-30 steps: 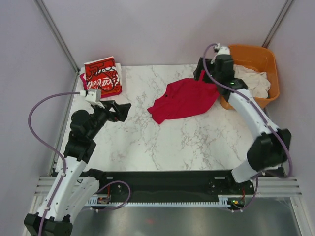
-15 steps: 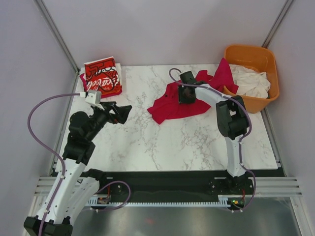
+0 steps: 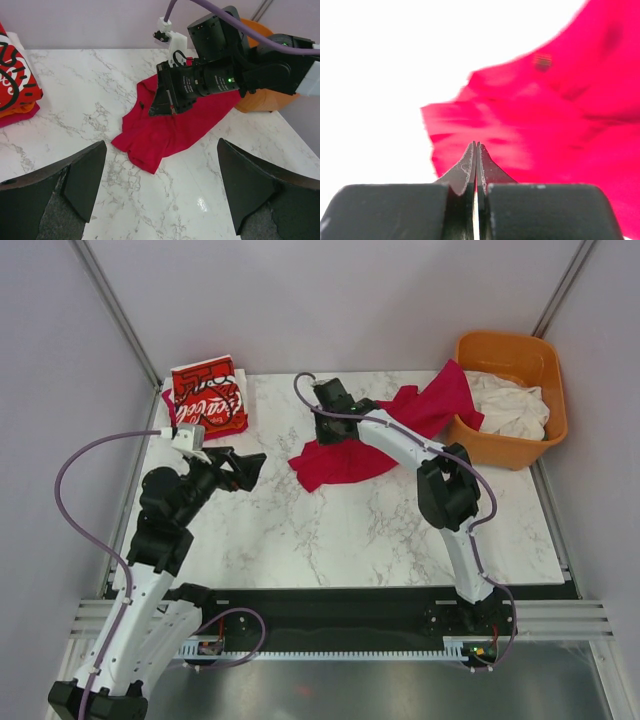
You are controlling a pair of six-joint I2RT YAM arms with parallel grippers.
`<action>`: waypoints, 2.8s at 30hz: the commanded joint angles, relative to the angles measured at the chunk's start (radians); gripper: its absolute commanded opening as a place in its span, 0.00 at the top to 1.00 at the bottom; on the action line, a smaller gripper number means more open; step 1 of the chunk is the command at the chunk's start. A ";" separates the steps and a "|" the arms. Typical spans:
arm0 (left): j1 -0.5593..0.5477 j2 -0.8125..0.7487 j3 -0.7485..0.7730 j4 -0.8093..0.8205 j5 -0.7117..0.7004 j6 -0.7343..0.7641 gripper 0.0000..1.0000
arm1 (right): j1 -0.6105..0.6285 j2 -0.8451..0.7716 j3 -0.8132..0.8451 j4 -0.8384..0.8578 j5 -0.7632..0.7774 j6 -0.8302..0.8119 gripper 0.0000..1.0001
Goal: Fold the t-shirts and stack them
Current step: Move the tshirt to the center of the board, then flatten the tshirt out
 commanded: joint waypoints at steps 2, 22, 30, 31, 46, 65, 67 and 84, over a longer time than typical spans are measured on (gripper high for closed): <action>-0.003 -0.012 0.007 -0.032 -0.095 0.023 0.00 | 0.083 0.053 0.059 0.019 -0.106 0.067 1.00; -0.003 0.020 0.047 -0.147 -0.245 0.027 0.00 | -0.070 -0.053 -0.174 0.011 0.215 0.021 0.02; -0.003 0.029 0.046 -0.147 -0.251 0.026 0.00 | -0.066 0.036 -0.172 0.042 0.109 0.030 0.25; -0.003 0.034 0.046 -0.148 -0.256 0.020 0.00 | -0.049 0.039 -0.177 0.048 0.101 0.032 0.31; 0.009 0.078 0.083 -0.217 -0.388 -0.022 0.00 | 0.235 0.133 0.038 0.116 -0.229 0.107 1.00; 0.121 0.318 -0.038 -0.392 -0.337 -0.420 0.00 | -0.095 -0.364 -0.382 0.105 -0.012 -0.023 0.11; 0.228 0.374 -0.077 -0.365 -0.249 -0.463 0.00 | -0.136 -0.367 -0.382 0.108 -0.010 -0.034 0.10; 0.320 0.586 -0.158 -0.181 -0.302 -0.513 0.34 | -0.231 -0.147 -0.132 0.097 -0.160 -0.005 0.11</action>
